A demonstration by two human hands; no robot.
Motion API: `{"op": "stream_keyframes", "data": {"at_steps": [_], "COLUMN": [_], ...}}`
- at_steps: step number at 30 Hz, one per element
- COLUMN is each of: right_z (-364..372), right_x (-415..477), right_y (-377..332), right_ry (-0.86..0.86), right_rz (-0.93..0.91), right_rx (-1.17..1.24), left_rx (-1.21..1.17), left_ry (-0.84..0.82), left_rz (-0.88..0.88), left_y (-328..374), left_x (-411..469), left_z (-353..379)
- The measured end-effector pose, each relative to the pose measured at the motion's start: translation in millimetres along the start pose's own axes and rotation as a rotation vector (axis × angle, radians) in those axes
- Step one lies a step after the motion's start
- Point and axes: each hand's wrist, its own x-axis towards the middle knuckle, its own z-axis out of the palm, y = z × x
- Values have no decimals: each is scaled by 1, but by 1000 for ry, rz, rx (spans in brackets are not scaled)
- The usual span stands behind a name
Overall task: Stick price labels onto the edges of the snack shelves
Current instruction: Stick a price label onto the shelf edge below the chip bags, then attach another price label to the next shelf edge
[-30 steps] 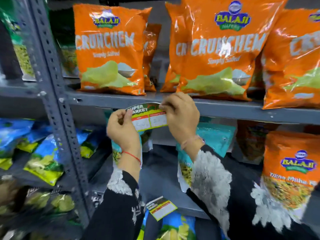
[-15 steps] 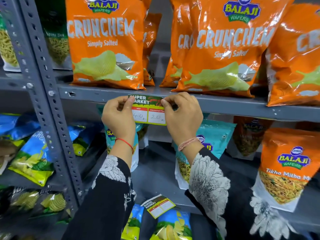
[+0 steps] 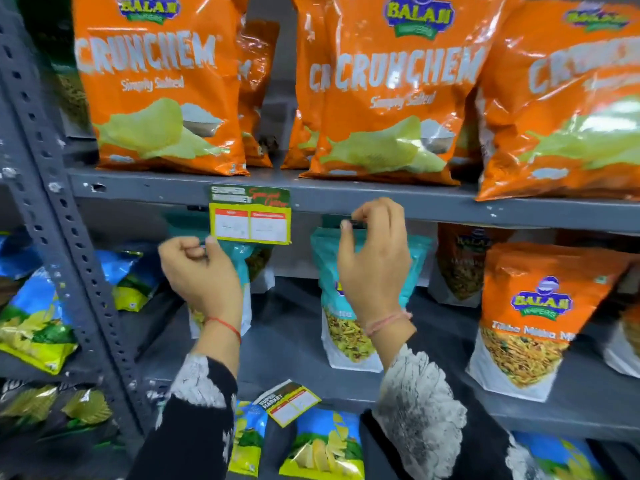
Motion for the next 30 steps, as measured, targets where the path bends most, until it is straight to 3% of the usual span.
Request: {"op": "stream_keyframes", "data": {"at_steps": [3, 7, 12, 17, 20, 25, 30], "right_z": [-35, -108, -231, -339, -373, -389, -398], "right_x": [-25, -22, 22, 91, 126, 154, 137], "right_y": [57, 133, 227, 308, 334, 352, 355], "right_ry": [3, 31, 118, 262, 205, 110, 283], "right_rz": [-144, -108, -28, 208, 274, 169, 123], "right_rx": [-153, -258, -335, -176, -160, -158, -24], "left_rx": [-8, -28, -189, -271, -240, -146, -204], "left_ry": [-169, -442, -614, -861, -973, -951, -820], "left_rz": [80, 216, 197, 49, -10, 48, 167], "left_y": [-5, 22, 83, 144, 174, 197, 205], "left_x": [-73, -172, -303, -413, -457, -499, -506], "left_z": [12, 49, 108, 174, 207, 232, 218]}}
